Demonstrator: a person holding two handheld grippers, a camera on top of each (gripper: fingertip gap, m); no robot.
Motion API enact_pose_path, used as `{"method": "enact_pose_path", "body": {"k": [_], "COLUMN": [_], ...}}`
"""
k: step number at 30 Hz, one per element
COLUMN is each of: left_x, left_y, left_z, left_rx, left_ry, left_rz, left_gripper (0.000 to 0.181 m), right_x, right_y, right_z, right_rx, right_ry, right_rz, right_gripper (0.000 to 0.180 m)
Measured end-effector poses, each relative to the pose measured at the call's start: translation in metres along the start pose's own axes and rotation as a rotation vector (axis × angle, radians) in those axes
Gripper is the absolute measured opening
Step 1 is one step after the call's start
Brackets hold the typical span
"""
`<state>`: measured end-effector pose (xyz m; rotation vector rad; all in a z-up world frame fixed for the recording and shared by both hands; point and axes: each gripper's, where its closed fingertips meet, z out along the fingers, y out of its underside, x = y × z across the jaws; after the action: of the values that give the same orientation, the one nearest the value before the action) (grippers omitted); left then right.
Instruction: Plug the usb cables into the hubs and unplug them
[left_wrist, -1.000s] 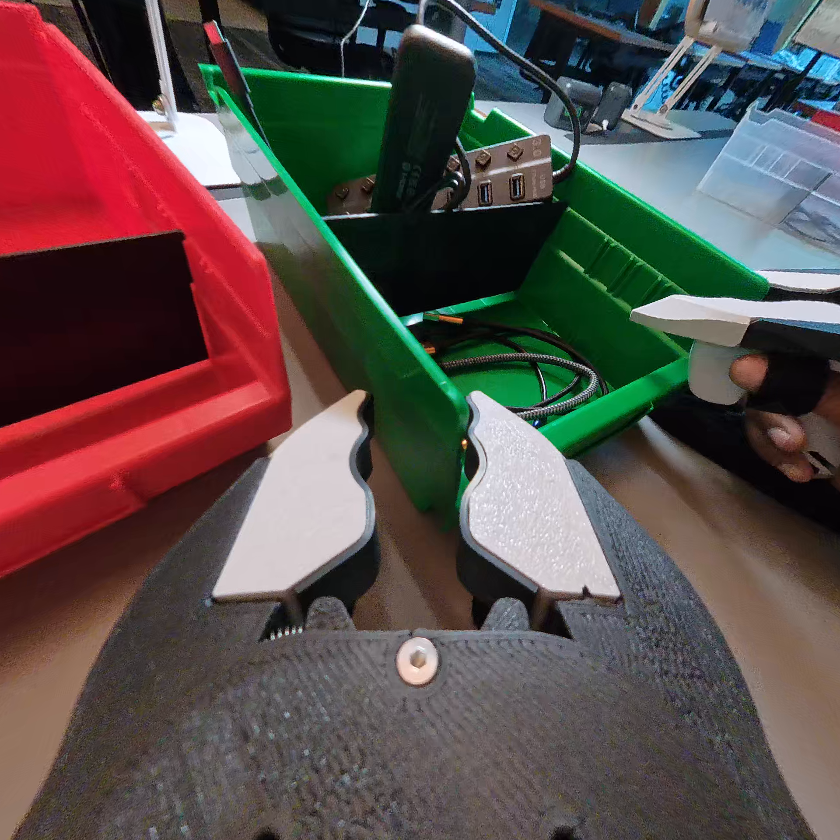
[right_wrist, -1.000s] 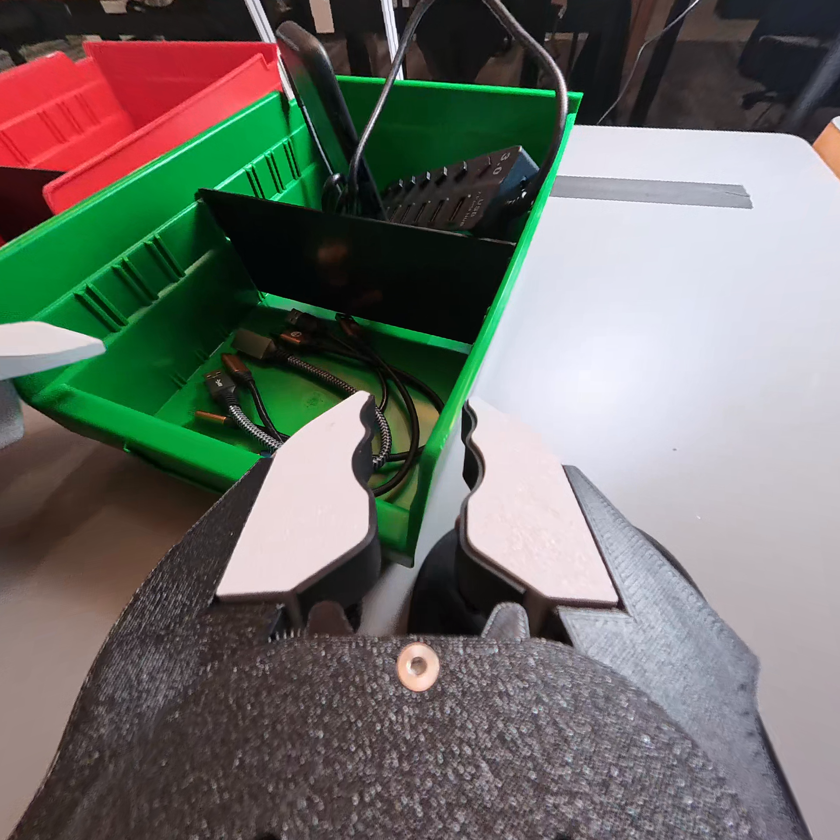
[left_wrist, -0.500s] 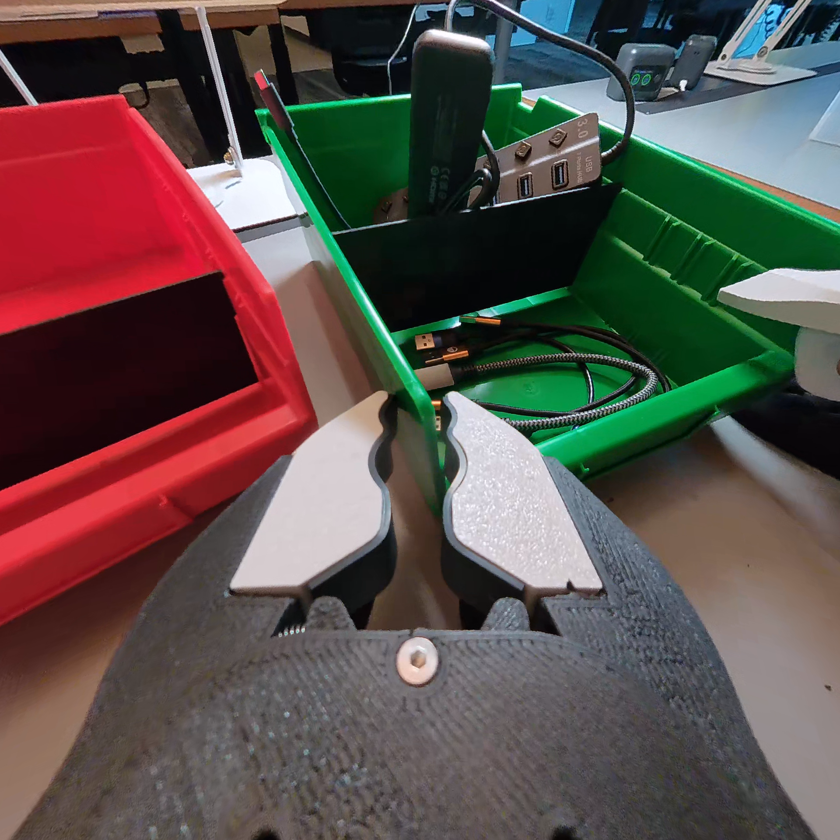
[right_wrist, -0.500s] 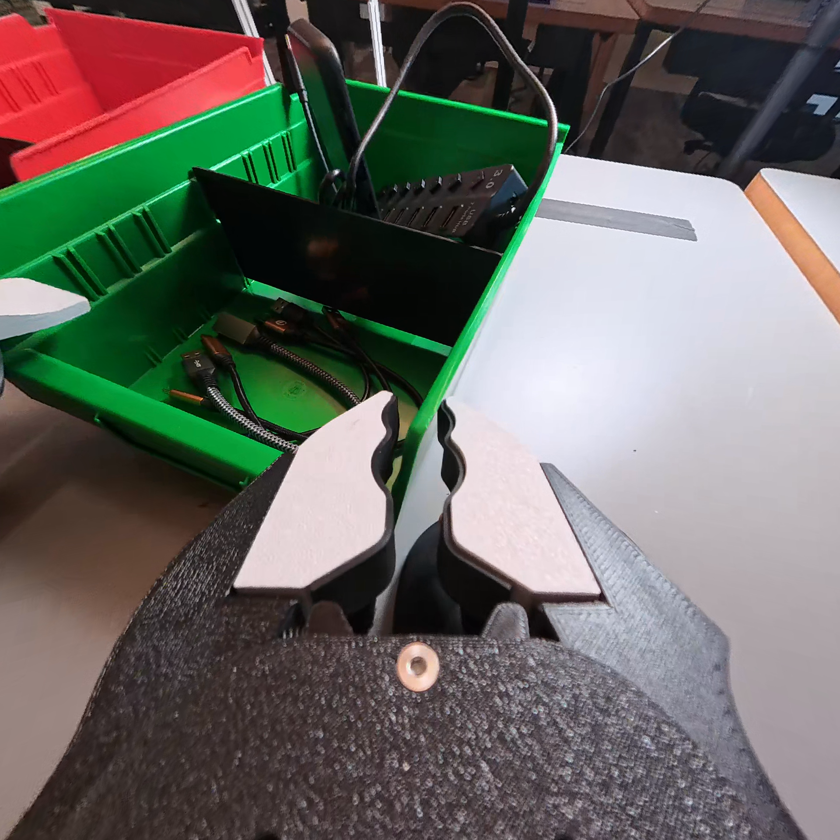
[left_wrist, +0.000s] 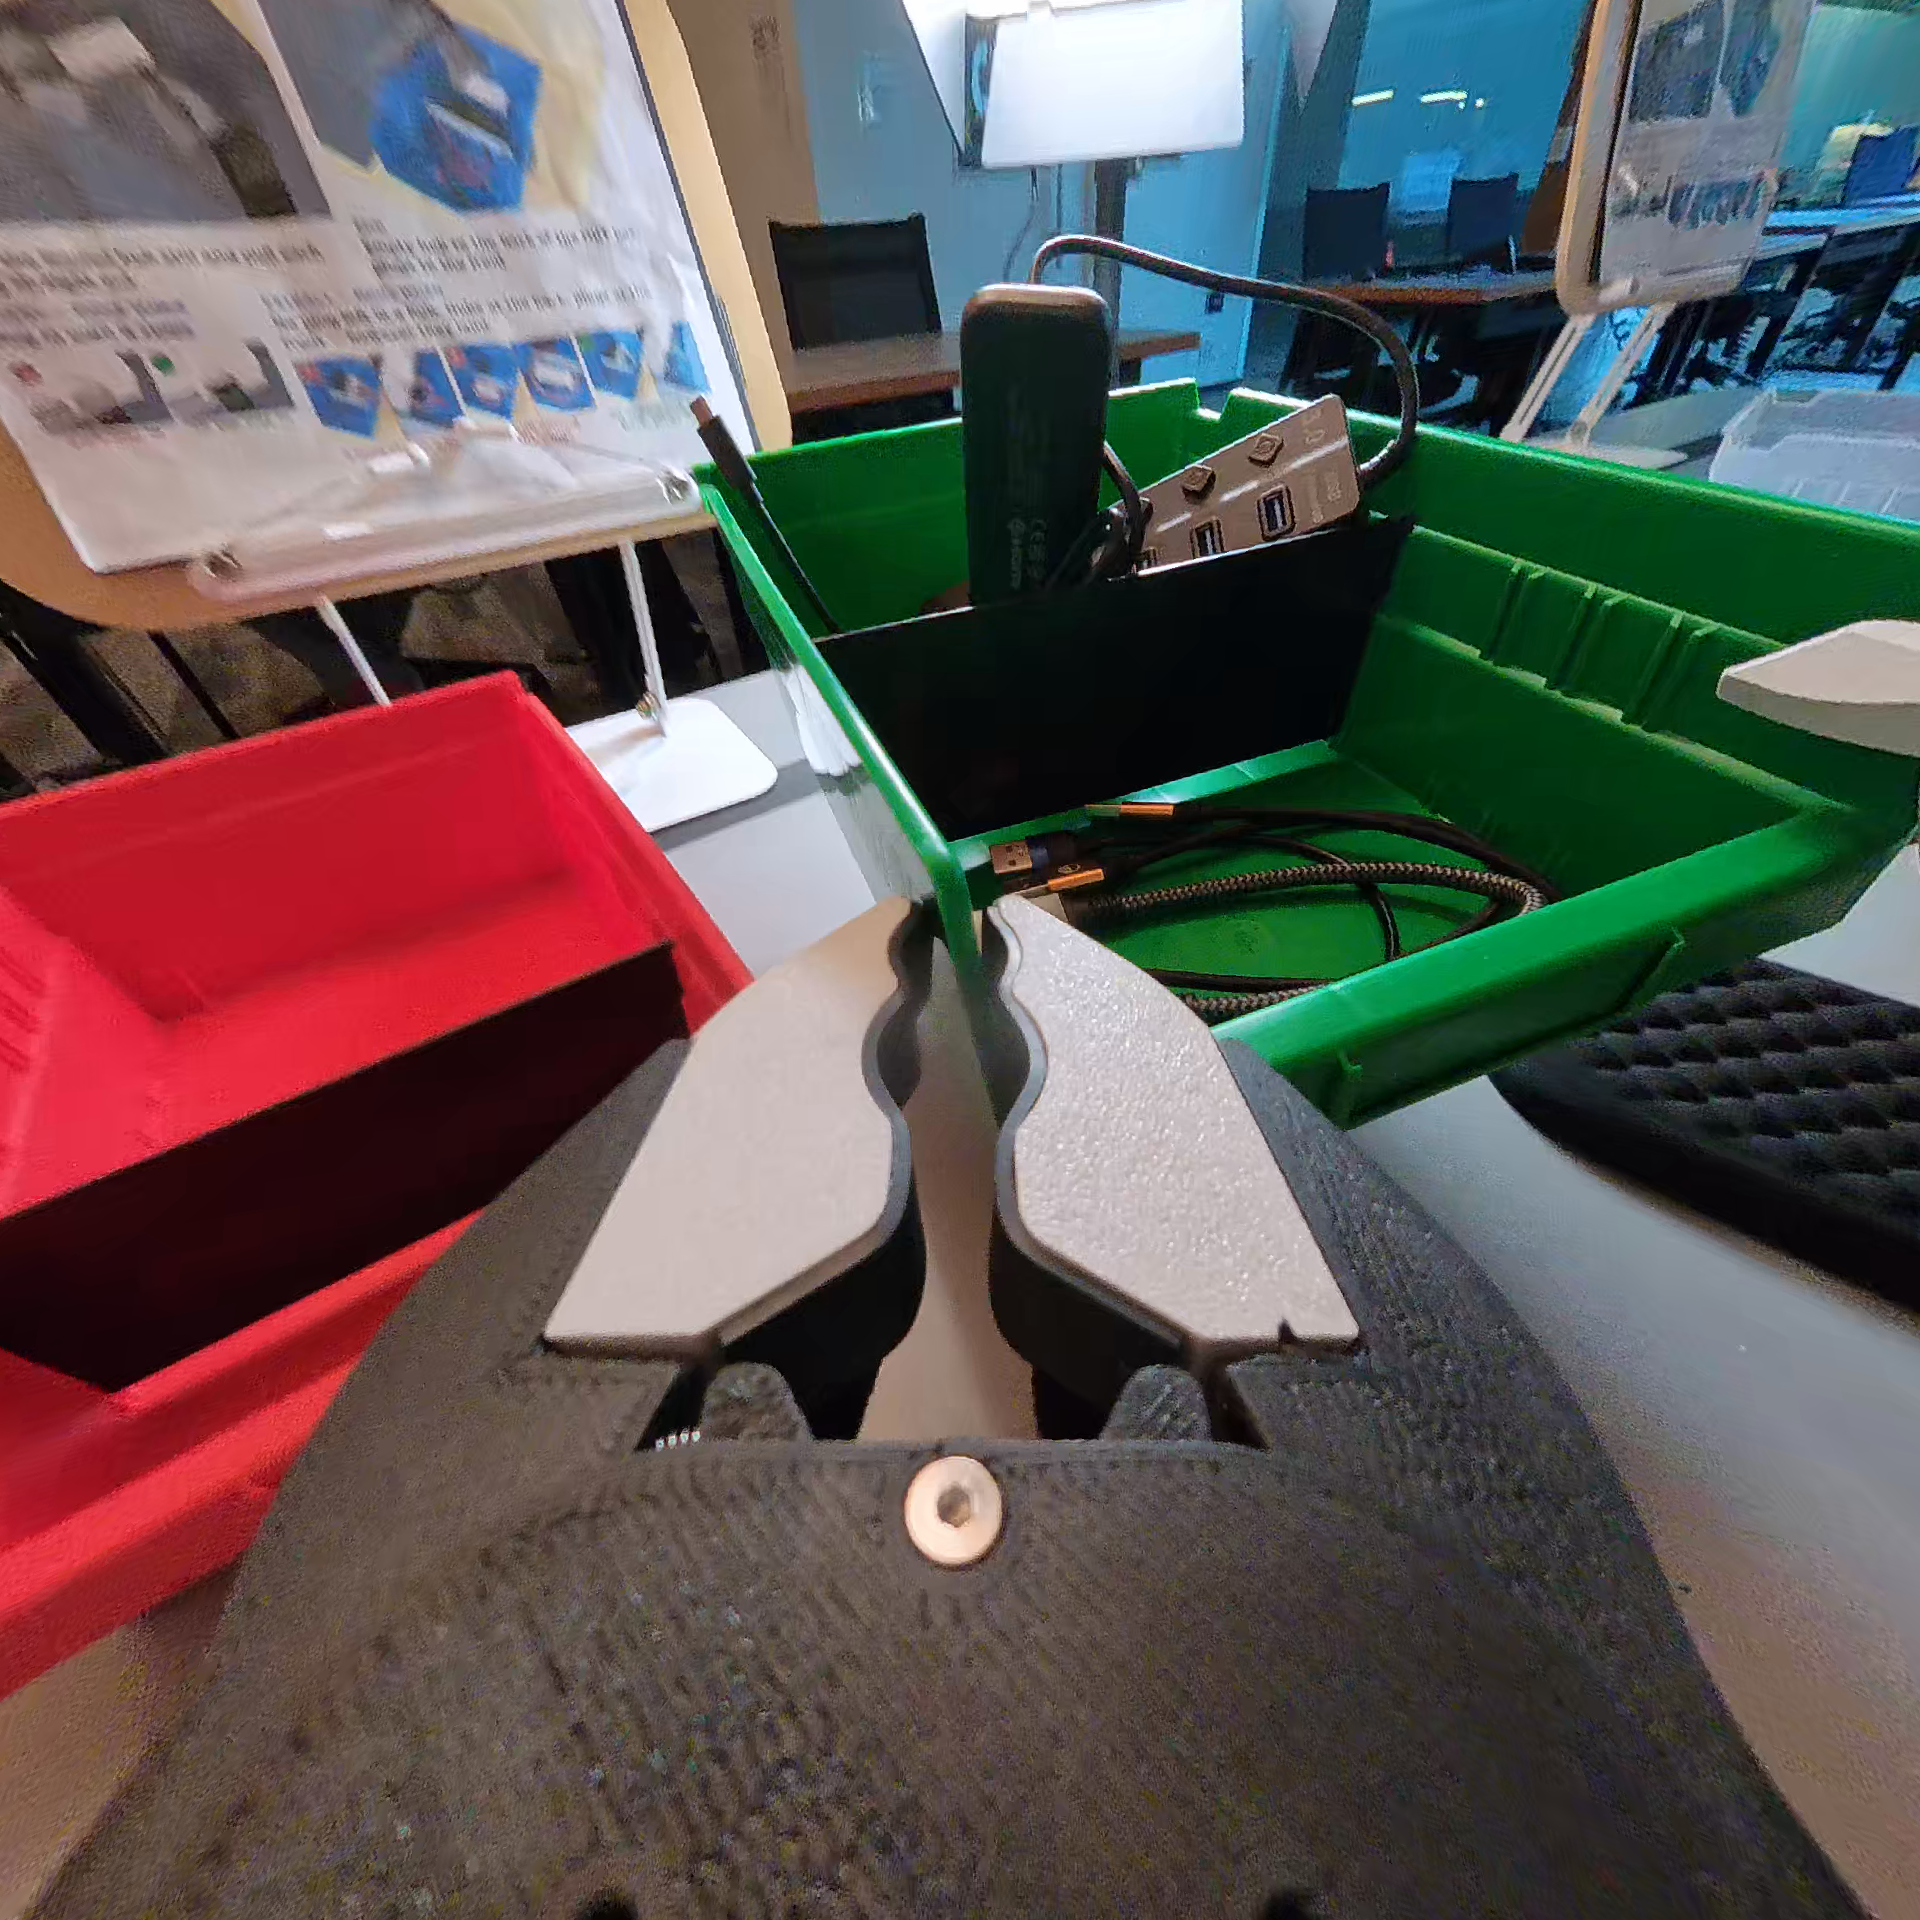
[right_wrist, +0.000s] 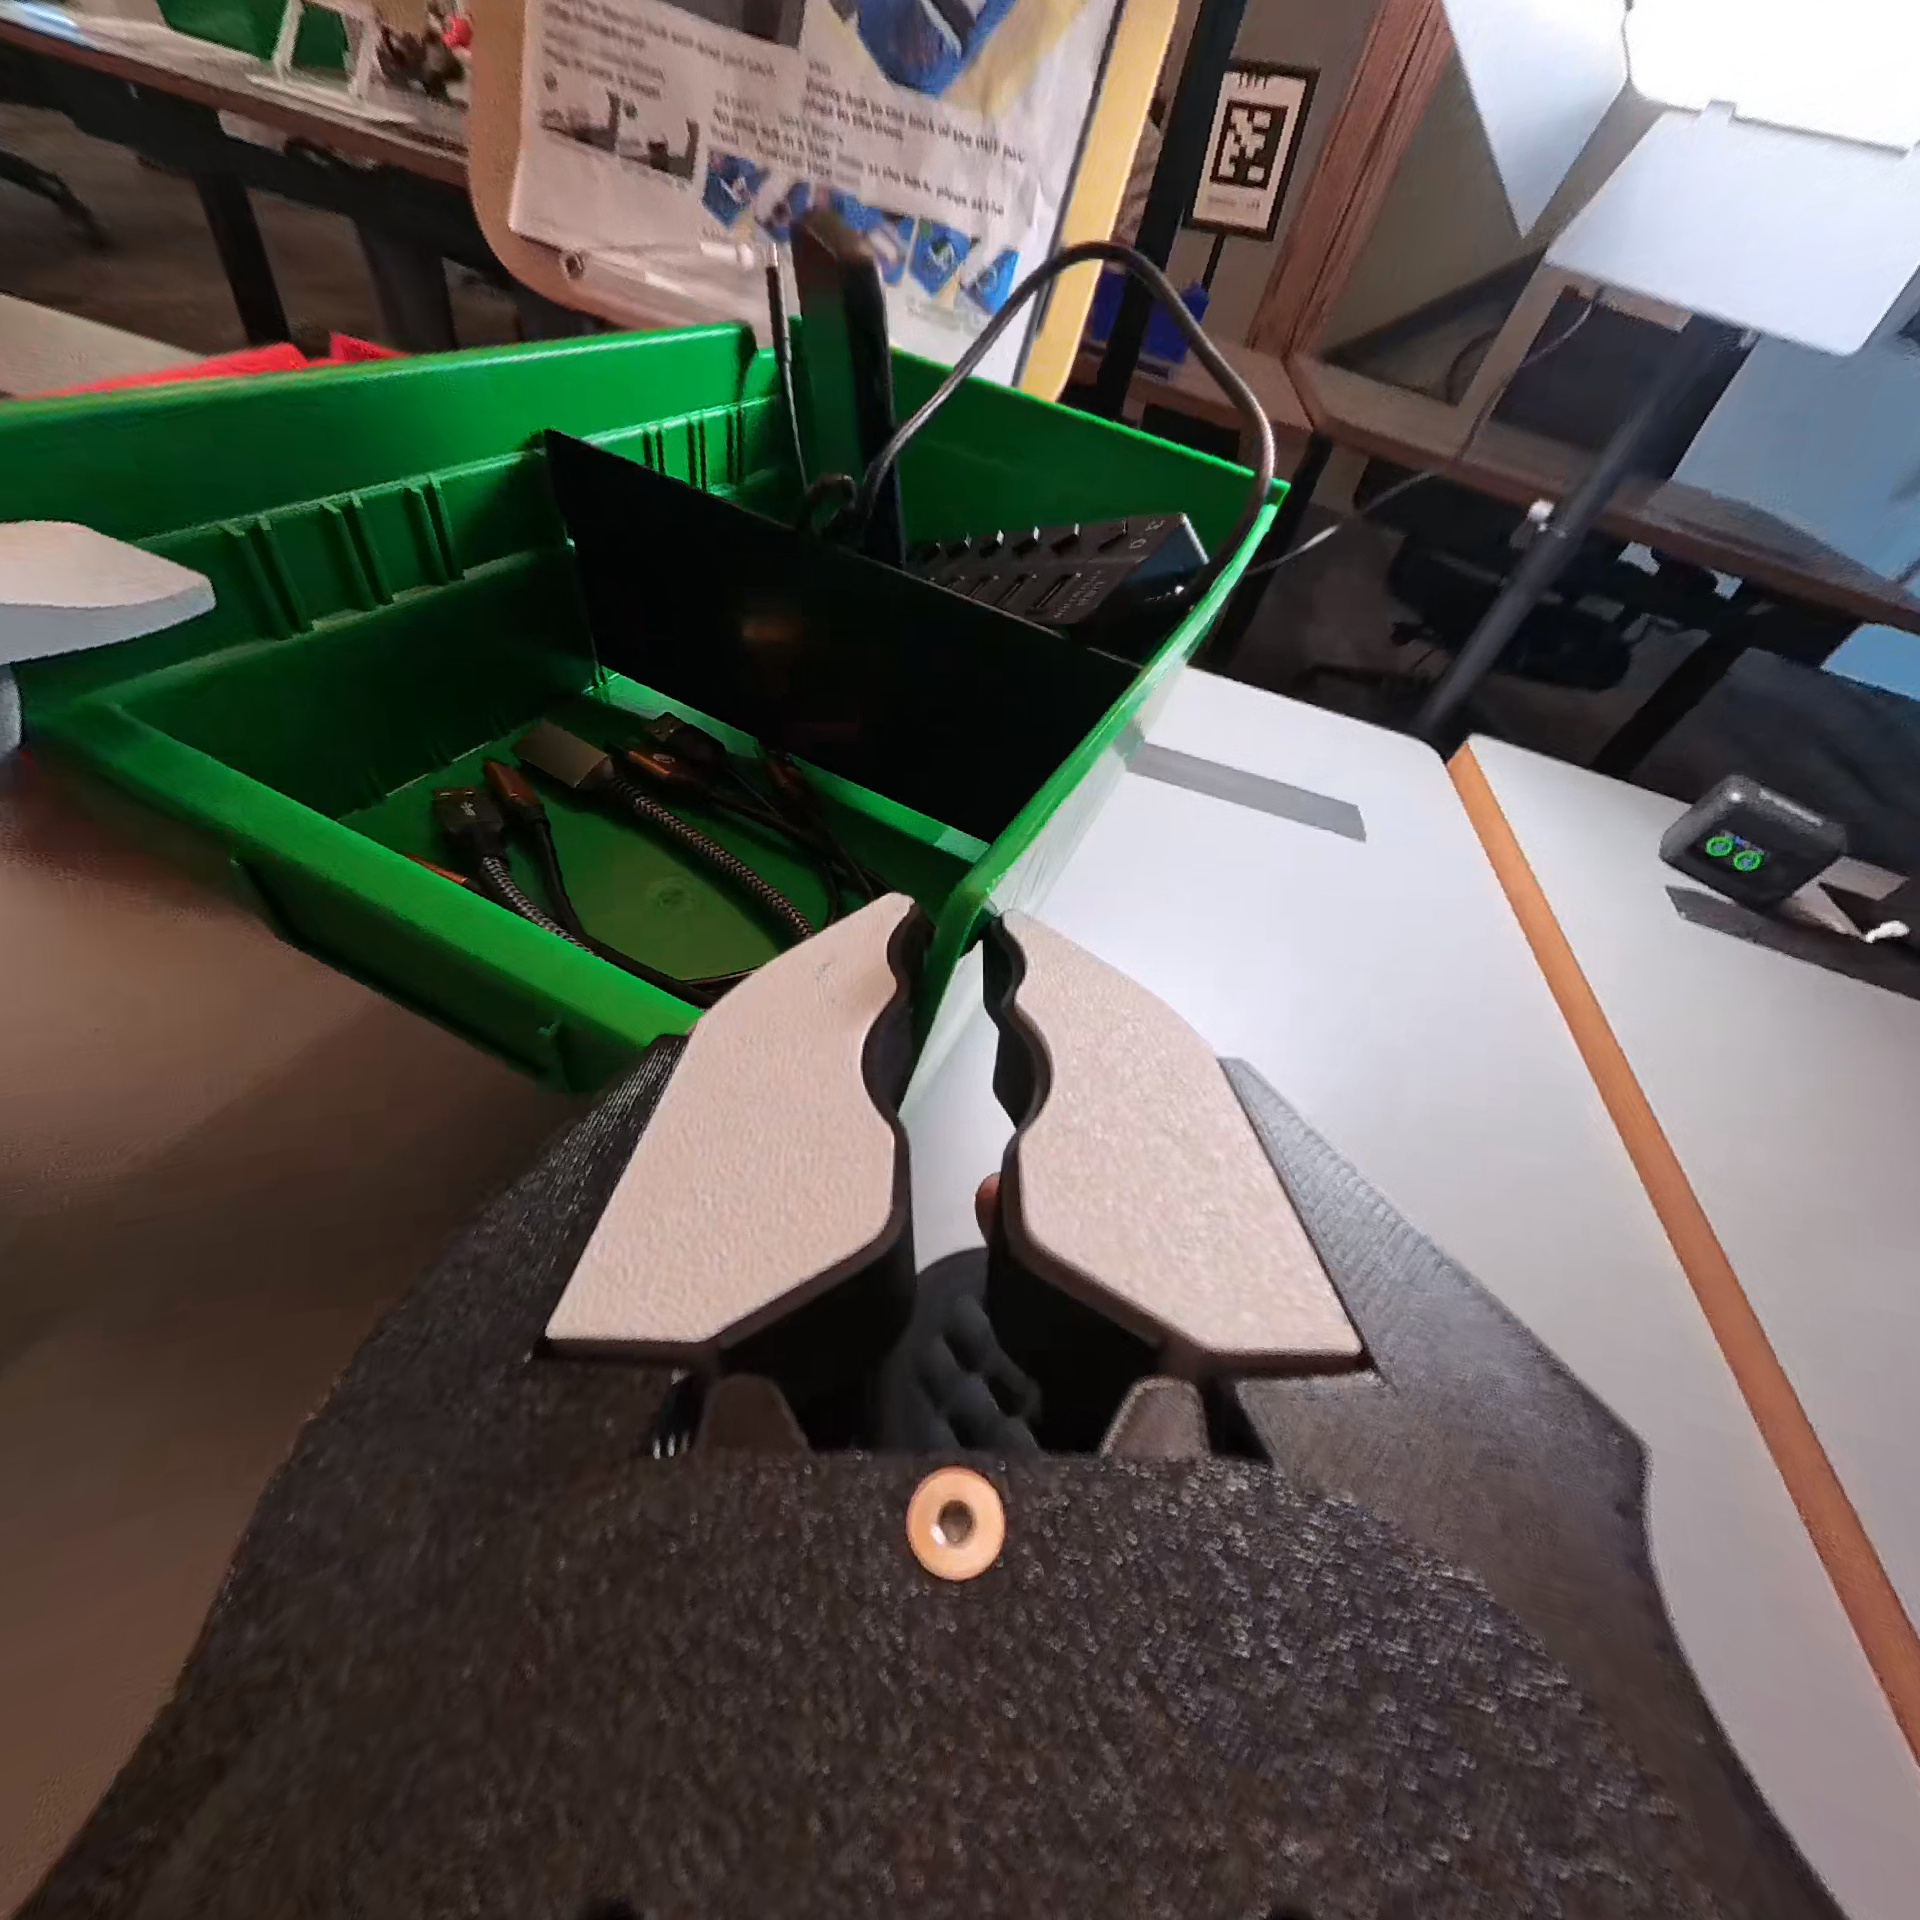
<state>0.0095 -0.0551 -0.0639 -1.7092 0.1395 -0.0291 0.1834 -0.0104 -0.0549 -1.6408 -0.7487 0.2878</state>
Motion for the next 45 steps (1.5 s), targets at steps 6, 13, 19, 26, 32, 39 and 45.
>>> {"method": "enact_pose_path", "body": {"k": [6,13,19,26,32,39,45], "left_x": [-0.035,-0.127,-0.196,-0.254,-0.286,-0.313,-0.312], "left_y": [-0.05,-0.077,-0.07,-0.043,-0.017,0.037,0.06], "left_z": [-0.041,-0.126,-0.206,-0.267,-0.289,-0.277,-0.255], "left_rx": [0.104,0.183,0.203,0.176,0.077,0.097,0.116], "left_ry": [-0.096,-0.324,-0.502,-0.641,-0.682,-0.654,-0.606], "left_rz": [0.032,0.02,0.0,-0.004,0.02,-0.049,-0.101], "left_gripper": [0.008,0.007,0.007,0.007,0.007,0.006,0.006], "right_x": [-0.029,-0.131,-0.232,-0.327,-0.384,-0.408,-0.397], "right_y": [-0.06,-0.128,-0.154,-0.151,-0.12,-0.075,-0.058], "right_z": [-0.001,0.024,0.05,0.077,0.094,0.109,0.118], "right_rx": [0.129,0.235,0.262,0.243,0.15,0.069,0.027], "right_ry": [-0.074,-0.257,-0.473,-0.637,-0.759,-0.77,-0.748], "right_rz": [0.0,-0.093,-0.064,-0.025,0.009,-0.019,-0.025], "right_gripper": [0.01,0.011,0.011,0.011,0.012,0.015,0.016]}}
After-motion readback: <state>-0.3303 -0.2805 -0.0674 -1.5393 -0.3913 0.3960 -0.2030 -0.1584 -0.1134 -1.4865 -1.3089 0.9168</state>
